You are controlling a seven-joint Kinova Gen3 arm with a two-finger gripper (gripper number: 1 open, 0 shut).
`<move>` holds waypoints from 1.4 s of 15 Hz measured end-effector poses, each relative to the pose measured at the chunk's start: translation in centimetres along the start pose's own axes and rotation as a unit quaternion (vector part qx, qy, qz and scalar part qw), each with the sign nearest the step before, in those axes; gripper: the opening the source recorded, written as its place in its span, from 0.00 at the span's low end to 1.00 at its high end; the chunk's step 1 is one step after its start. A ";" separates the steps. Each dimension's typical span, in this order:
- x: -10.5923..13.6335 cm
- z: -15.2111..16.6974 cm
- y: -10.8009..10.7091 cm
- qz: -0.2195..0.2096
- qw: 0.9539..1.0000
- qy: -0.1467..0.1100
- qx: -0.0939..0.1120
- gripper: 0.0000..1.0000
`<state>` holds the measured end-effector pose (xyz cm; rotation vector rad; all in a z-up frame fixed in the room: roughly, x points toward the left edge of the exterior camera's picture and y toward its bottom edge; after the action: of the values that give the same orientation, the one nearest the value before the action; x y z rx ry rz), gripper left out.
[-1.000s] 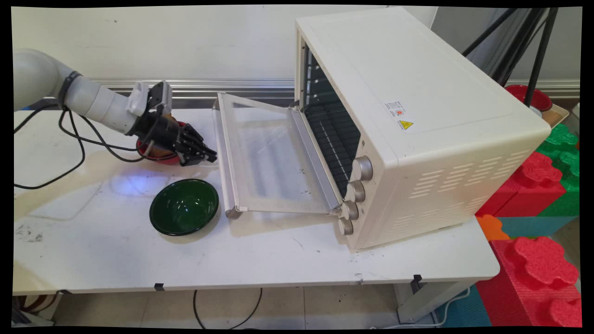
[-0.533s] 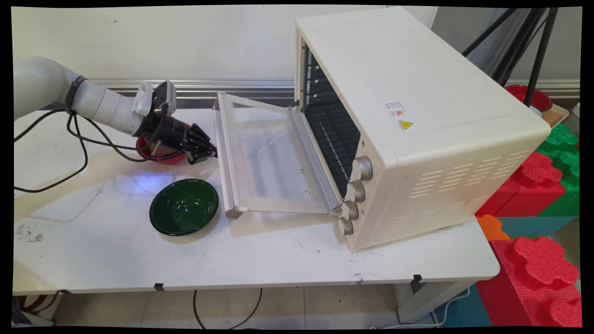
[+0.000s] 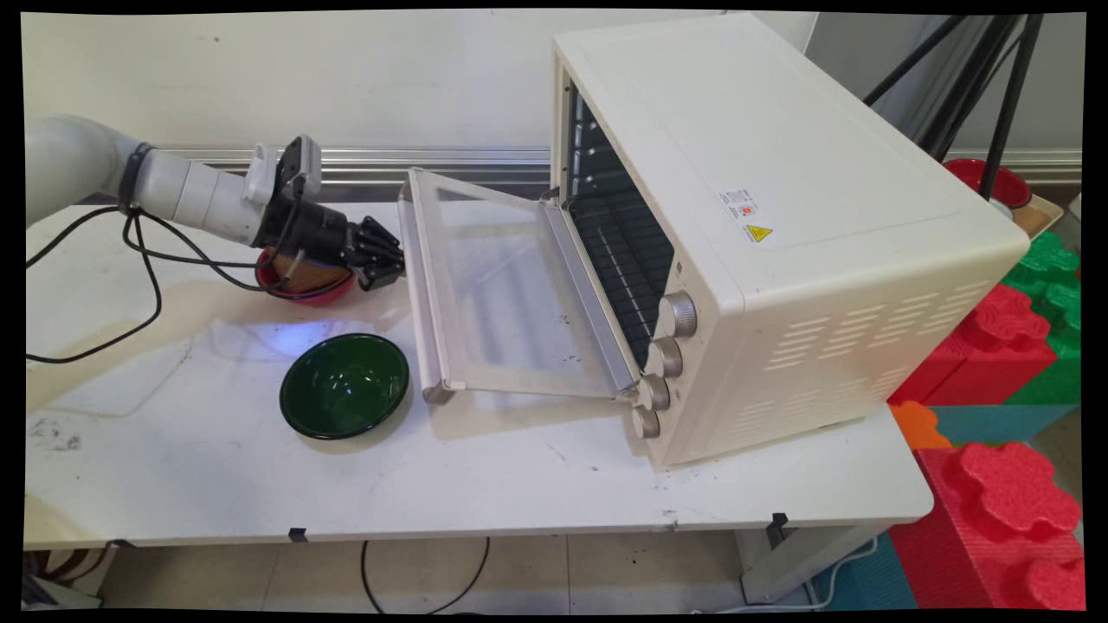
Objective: Close the oven
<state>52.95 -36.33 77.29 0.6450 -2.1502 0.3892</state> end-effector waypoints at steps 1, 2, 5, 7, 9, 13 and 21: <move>0.1 -0.1 -0.1 0.000 1.000 0.006 0.000 0.00; 0.2 -0.2 -0.1 -0.001 1.000 0.013 0.000 0.00; 0.8 -0.5 -0.4 0.000 0.999 0.038 -0.001 0.00; 1.5 -0.7 -0.6 0.000 0.998 0.058 -0.001 0.00; 2.2 -0.9 -0.8 0.000 0.997 0.074 0.001 0.00; 4.6 -0.7 -1.4 0.000 0.994 0.112 0.008 0.00; 8.7 1.7 -2.4 0.004 0.989 0.147 0.012 0.00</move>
<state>48.74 -41.77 83.31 0.5553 -1.8697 0.4835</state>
